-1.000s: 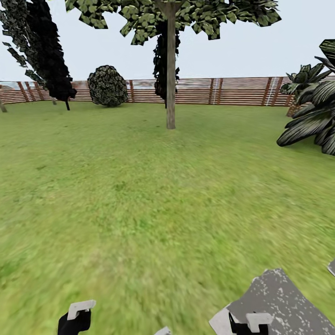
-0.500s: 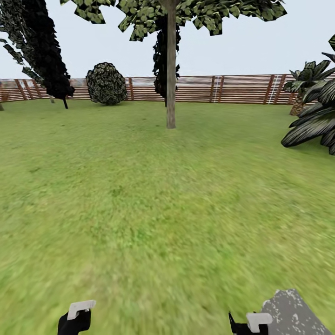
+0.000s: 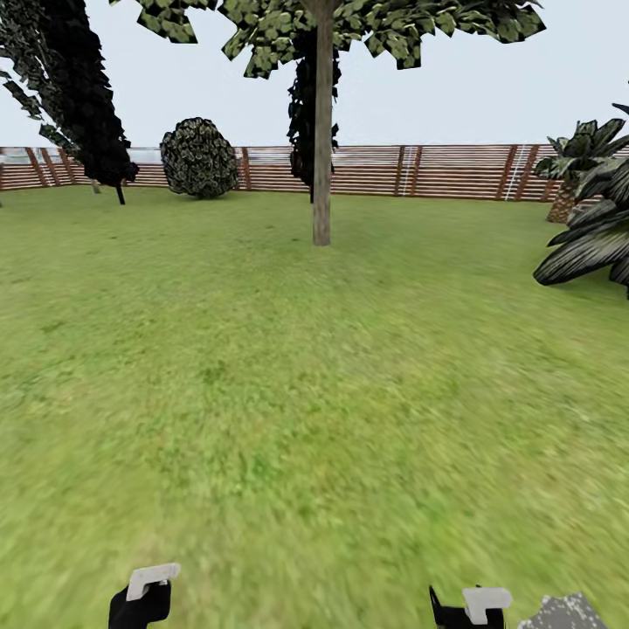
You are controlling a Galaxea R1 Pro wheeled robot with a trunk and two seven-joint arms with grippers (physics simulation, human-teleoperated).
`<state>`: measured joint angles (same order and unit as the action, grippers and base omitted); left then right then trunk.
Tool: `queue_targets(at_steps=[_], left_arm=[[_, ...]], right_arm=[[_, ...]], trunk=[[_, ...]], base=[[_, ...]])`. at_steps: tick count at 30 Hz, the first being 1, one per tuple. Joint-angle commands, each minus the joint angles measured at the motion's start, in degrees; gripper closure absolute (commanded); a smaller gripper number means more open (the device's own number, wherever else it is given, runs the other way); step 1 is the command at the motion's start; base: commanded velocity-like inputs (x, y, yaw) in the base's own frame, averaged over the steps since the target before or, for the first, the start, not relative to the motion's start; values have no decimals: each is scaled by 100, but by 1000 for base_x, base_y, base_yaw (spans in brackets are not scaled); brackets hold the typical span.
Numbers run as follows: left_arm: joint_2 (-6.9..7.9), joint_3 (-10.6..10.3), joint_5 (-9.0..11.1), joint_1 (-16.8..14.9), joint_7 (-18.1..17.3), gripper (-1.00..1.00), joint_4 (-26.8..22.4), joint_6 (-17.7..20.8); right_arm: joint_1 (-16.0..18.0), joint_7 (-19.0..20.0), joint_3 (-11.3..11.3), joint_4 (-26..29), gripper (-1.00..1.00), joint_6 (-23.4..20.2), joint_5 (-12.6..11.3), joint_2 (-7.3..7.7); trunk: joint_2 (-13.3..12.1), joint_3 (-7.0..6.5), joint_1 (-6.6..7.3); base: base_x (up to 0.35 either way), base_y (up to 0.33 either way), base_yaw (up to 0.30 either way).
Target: In the garden, pick up the pesticide atomizer on the floor and spray pesticide onto both trees until each tree trunk is fully covered.
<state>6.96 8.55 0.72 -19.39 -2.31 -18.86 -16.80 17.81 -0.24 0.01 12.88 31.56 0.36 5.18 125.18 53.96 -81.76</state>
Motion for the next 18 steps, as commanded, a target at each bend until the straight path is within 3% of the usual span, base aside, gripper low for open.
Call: queue_targets(at_steps=[1, 18], left_arm=[[-1, 24, 7, -4, -24, 100, 5, -18], [2, 24, 7, -4, -24, 100, 5, -20]], right_arm=[[3, -2, 1, -4, -100, 17, 4, 1], [3, -2, 3, -4, -100, 17, 3, 1]], trunk=[[2, 5, -2], [2, 5, -2]], base=[[338, 0, 0], [338, 0, 0]])
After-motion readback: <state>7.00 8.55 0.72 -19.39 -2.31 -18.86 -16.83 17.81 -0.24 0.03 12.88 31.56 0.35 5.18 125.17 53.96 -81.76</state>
